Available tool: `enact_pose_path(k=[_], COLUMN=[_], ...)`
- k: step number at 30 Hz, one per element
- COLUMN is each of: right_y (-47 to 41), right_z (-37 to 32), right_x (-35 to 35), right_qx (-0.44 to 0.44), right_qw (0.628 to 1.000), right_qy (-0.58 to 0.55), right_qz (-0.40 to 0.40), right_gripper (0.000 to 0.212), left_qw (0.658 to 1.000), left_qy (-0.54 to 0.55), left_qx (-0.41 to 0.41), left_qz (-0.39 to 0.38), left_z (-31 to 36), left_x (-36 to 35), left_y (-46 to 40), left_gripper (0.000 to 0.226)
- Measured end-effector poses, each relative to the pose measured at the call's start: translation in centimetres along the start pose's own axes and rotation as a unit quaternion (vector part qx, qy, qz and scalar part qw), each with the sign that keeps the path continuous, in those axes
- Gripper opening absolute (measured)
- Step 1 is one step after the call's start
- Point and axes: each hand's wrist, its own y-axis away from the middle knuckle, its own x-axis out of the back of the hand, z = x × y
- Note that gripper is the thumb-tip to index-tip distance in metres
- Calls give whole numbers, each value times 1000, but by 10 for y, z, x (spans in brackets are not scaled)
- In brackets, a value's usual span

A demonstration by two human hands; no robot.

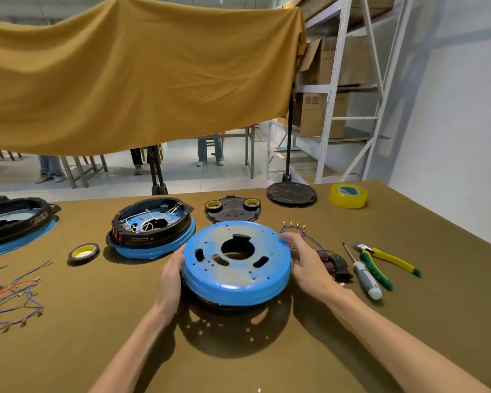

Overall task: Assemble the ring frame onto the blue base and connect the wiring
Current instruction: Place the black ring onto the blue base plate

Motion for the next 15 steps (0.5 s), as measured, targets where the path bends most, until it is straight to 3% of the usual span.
enact_pose_path(k=[3, 8, 12, 15], right_y=[-5, -15, -19, -24], right_z=[2, 5, 9, 7], right_x=[3, -4, -14, -20], right_qx=[-33, -100, -159, -175], right_qw=[999, 992, 985, 981], right_qy=[-26, -78, -61, -80], right_qz=[-19, -3, 26, 28], right_gripper=[71, 36, 45, 25], left_qw=[999, 992, 988, 988], left_qy=[-29, -119, -149, -148], left_qx=[-23, -41, -31, -31], left_qz=[5, 6, 9, -5], left_z=[-6, -17, -15, -14], left_x=[-2, -9, -8, -5], left_y=[0, 5, 3, 0], left_gripper=[33, 35, 47, 53])
